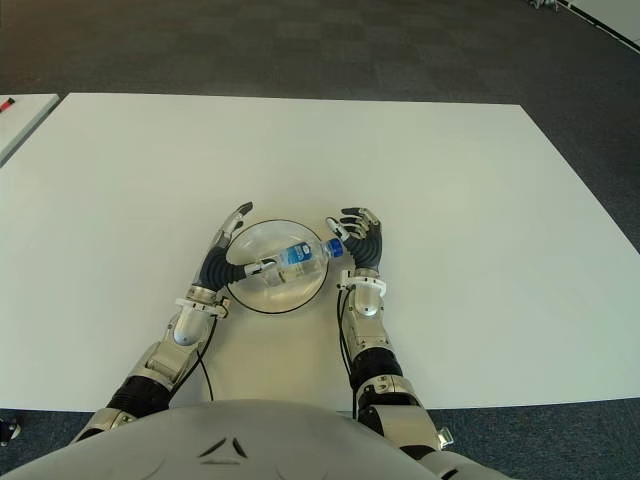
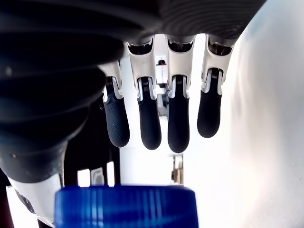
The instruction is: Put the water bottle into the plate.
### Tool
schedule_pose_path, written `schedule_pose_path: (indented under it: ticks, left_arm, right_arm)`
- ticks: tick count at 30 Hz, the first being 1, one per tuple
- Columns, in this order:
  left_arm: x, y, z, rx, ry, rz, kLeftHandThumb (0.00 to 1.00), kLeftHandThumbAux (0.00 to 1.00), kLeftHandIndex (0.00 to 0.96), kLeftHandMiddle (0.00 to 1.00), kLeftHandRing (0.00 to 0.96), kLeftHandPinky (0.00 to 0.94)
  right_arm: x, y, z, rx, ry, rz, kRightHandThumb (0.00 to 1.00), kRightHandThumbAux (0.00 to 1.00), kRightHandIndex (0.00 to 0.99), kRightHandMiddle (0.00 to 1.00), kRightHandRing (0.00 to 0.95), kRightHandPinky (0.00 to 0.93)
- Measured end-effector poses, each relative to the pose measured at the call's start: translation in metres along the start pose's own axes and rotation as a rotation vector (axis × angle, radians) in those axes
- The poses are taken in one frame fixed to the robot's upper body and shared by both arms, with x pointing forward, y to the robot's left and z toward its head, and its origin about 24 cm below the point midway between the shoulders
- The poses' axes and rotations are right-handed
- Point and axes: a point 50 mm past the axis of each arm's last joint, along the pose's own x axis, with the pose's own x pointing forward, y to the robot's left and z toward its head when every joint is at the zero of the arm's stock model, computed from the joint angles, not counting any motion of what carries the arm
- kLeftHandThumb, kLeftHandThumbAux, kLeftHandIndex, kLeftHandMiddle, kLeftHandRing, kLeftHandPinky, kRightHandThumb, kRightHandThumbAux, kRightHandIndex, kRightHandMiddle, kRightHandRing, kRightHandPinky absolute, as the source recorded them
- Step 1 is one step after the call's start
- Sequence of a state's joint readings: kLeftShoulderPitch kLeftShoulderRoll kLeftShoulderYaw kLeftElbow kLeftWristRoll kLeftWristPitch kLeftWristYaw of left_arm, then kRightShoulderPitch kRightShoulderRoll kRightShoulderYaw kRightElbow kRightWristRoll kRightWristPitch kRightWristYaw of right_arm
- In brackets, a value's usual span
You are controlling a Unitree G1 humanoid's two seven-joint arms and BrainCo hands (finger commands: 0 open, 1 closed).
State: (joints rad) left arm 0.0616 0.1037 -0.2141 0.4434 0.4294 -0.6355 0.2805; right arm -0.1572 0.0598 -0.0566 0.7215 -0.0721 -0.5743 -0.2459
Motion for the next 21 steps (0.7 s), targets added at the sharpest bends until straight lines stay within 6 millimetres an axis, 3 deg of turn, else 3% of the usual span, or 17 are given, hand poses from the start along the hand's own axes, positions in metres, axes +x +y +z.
schedule_pose_path:
  ticks: [21]
  left_arm:
    - [0.0002, 0.0002, -0.0023, 0.006, 0.026, 0.002, 0.0, 0.633, 0.087, 0.087, 0.063, 0.038]
  right_arm:
    - [0.0003, 0.0001, -0.0005, 0.0, 0.003, 0.003, 0.697, 0.725, 0.416, 0.416, 0.441, 0.442]
